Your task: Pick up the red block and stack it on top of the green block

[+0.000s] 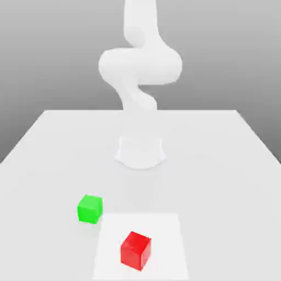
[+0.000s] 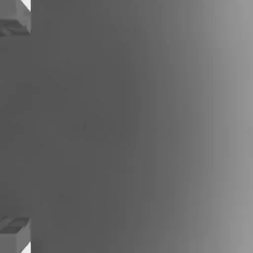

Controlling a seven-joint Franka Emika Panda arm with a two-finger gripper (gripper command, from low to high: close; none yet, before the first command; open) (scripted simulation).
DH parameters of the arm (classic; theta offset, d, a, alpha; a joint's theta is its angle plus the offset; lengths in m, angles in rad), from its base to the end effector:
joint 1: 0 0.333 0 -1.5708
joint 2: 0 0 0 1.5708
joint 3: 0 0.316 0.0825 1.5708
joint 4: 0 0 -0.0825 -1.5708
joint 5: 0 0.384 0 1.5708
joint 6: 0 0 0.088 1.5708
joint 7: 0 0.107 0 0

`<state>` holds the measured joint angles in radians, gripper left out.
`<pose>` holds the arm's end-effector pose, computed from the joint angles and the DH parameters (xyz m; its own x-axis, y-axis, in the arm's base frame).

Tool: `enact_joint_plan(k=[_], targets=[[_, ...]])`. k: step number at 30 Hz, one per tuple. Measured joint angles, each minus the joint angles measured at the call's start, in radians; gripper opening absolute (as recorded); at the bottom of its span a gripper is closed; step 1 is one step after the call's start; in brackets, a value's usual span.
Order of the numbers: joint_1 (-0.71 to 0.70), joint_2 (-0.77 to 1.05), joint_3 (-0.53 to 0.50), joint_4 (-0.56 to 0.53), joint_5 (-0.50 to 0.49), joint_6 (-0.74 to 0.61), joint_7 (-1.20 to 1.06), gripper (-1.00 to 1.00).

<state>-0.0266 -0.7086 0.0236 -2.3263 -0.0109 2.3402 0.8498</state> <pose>0.3813 0.0017 0.6689 0.4892 -0.7435 0.4560 -0.5690 -0.6683 -0.4791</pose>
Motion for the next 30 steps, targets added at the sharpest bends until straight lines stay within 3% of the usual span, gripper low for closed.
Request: enact_joint_plan(k=[14,23,28,29,30], targets=[[-0.103,0.515,0.082,-0.148,-0.070,0.225,0.286,0.00],[-0.111,0.836,0.085,-0.239,-0.039,0.374,0.410,0.00],[-0.088,1.016,0.055,-0.223,-0.071,0.516,0.446,0.00],[-0.082,1.042,0.048,-0.219,-0.077,0.537,0.450,-1.00],[-0.082,1.042,0.048,-0.219,-0.077,0.537,0.450,-1.00]])
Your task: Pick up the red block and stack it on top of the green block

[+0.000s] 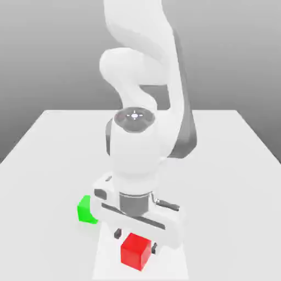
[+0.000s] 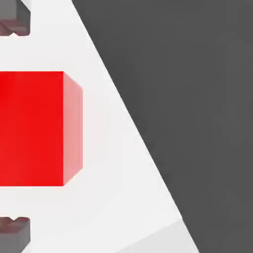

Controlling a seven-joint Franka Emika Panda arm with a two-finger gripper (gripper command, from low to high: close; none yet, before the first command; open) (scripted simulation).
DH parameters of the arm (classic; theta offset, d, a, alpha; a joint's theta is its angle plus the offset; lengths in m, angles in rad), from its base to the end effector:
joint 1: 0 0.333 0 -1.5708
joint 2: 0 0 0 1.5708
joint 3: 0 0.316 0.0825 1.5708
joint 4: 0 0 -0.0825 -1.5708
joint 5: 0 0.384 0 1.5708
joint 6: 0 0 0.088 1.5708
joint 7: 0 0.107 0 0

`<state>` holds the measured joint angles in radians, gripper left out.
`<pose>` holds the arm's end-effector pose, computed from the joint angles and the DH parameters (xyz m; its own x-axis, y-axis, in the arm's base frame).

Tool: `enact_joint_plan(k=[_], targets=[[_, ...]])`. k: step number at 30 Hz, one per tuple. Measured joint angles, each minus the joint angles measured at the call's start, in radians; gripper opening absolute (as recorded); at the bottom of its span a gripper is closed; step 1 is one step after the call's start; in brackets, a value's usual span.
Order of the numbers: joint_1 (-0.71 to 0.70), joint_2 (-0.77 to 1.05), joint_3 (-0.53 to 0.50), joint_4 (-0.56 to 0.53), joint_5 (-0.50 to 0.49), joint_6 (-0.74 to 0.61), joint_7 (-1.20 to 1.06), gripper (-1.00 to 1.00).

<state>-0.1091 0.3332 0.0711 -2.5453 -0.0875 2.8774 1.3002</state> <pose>0.4487 -0.0095 0.1487 0.3081 -0.9514 -0.0002 -0.9514 -0.3081 -0.0008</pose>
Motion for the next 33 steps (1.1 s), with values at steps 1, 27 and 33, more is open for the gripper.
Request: enact_joint_plan(k=[1,27,33], targets=[[0.000,0.000,0.000,0.000,0.000,0.000,0.000,-1.00],[-0.307,-0.504,-0.084,-0.404,0.073,-0.099,0.347,-1.00],[-0.298,-0.340,-0.090,-0.399,0.080,0.062,0.344,1.00]])
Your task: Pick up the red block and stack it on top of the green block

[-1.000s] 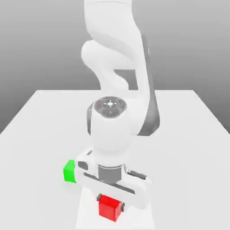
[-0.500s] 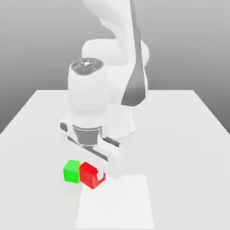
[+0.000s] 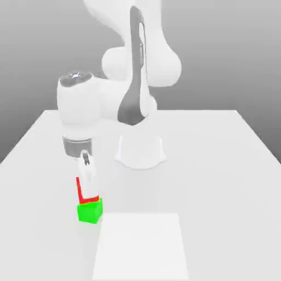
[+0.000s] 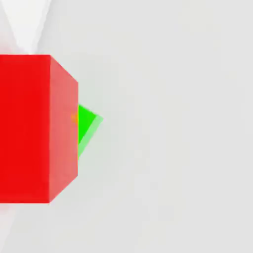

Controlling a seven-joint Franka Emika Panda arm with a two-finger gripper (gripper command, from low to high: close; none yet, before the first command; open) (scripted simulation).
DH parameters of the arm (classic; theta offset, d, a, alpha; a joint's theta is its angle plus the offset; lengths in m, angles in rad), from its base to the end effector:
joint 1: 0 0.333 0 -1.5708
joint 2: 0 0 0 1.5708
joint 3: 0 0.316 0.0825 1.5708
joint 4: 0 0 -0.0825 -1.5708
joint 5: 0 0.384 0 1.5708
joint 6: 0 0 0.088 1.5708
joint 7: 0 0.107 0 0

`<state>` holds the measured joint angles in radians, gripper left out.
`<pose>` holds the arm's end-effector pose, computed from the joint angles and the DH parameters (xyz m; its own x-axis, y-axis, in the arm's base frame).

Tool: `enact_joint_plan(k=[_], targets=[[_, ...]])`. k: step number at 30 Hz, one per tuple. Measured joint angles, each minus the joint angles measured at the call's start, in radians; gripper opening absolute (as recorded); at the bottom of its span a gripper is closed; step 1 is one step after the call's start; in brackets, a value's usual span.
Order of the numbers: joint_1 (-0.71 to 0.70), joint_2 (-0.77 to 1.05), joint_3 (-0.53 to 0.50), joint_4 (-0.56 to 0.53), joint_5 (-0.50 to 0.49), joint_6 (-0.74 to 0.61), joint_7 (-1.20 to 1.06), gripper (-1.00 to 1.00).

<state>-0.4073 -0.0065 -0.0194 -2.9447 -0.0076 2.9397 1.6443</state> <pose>0.2979 -0.1349 0.1832 -0.4731 -0.8810 0.0013 -0.8810 0.4731 -0.0016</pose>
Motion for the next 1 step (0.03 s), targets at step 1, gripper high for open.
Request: enact_joint_plan(k=[1], targets=[[0.001,0.000,0.000,0.000,0.000,0.000,0.000,1.00]])
